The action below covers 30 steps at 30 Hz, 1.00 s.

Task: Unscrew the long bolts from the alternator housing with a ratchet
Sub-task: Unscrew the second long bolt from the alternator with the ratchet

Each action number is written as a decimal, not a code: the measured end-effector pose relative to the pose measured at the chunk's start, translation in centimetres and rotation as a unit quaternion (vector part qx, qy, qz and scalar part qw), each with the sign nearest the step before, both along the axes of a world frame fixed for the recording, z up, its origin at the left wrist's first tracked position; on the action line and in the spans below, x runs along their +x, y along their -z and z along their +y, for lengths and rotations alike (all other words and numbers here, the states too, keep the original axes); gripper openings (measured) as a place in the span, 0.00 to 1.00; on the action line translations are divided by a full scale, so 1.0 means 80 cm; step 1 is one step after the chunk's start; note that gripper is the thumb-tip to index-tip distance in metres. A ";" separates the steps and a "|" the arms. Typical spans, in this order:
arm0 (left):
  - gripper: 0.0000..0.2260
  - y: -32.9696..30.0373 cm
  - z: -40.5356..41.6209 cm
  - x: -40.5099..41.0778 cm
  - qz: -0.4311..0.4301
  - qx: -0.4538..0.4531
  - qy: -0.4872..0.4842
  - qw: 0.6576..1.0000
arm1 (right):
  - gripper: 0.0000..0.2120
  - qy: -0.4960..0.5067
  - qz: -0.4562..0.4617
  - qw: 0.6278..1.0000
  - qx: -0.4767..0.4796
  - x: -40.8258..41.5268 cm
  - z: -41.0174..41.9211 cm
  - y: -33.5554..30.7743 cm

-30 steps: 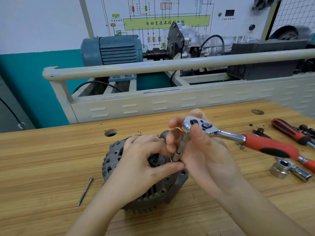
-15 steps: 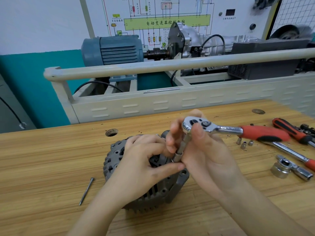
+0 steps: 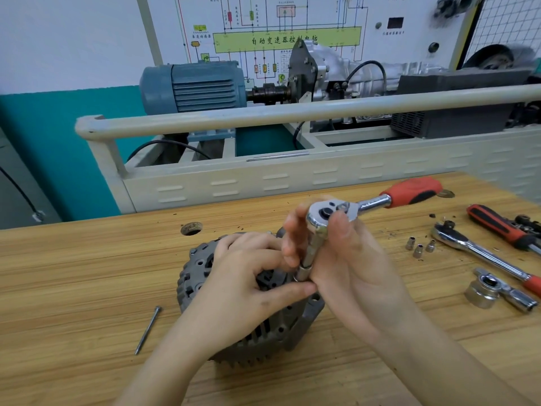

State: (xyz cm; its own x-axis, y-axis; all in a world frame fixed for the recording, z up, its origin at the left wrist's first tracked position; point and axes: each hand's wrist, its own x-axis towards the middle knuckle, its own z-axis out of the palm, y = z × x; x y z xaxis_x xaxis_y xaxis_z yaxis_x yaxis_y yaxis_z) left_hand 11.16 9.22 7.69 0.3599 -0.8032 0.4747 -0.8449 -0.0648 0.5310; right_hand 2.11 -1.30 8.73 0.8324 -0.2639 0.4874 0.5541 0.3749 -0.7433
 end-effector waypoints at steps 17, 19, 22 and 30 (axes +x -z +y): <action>0.18 0.000 0.001 0.000 0.012 -0.001 -0.004 1.000 | 0.18 -0.004 0.014 1.000 0.017 0.000 -0.001 0.001; 0.18 -0.001 0.001 -0.002 0.017 -0.005 -0.012 1.000 | 0.16 0.002 0.005 1.000 0.014 -0.001 0.000 0.001; 0.12 -0.003 0.000 -0.003 0.019 0.009 -0.015 1.000 | 0.15 0.005 -0.010 1.000 0.020 -0.002 -0.001 0.000; 0.11 -0.005 0.002 -0.002 0.024 0.015 0.004 1.000 | 0.20 -0.024 0.016 0.997 0.068 0.003 -0.005 0.002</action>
State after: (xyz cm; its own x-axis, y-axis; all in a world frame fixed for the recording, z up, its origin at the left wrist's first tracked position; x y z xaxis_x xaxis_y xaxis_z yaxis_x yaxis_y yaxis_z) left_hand 11.03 9.42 8.07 0.3752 -0.8201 0.4321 -0.8190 -0.0750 0.5688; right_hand 2.39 -1.68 8.60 0.8597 -0.2859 0.4233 0.5107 0.4982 -0.7007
